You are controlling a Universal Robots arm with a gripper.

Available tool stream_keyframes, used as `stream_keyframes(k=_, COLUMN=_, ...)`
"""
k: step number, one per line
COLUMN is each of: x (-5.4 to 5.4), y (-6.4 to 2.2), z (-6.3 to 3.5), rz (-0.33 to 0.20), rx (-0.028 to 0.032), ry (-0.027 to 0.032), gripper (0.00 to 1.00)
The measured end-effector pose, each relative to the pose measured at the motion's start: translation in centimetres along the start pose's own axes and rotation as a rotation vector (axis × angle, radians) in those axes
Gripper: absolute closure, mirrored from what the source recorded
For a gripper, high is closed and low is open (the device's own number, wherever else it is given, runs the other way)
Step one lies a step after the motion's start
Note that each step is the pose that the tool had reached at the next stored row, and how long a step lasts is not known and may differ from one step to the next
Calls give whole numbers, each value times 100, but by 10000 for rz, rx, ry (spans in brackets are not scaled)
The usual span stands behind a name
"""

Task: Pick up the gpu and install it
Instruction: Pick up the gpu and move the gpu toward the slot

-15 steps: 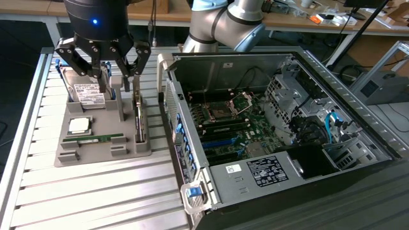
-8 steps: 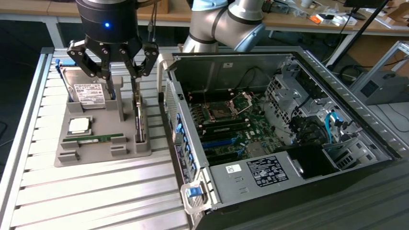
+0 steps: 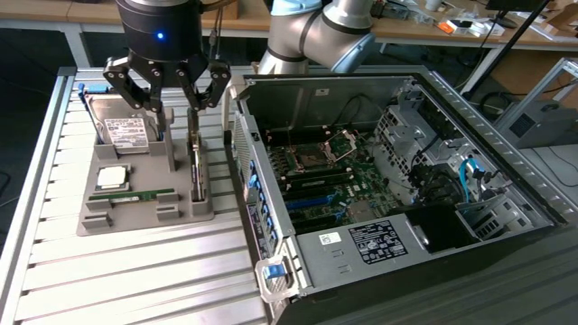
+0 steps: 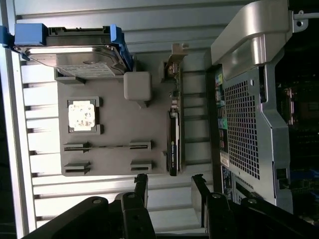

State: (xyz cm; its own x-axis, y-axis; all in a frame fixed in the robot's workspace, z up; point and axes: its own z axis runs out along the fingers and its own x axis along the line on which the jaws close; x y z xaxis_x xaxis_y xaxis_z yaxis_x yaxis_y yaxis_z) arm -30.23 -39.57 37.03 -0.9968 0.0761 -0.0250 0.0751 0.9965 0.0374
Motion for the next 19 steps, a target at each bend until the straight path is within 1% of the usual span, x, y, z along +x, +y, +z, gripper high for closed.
stream_keyframes(k=8, x=-63, y=10, z=9, rz=-1, rx=52, ry=-4, gripper=52)
stream_keyframes(k=13, x=-129, y=16, z=23, rz=-2, rx=87, ry=-6, gripper=52)
stream_keyframes(k=19, x=-185, y=28, z=36, rz=-3, rx=109, ry=-8, gripper=52)
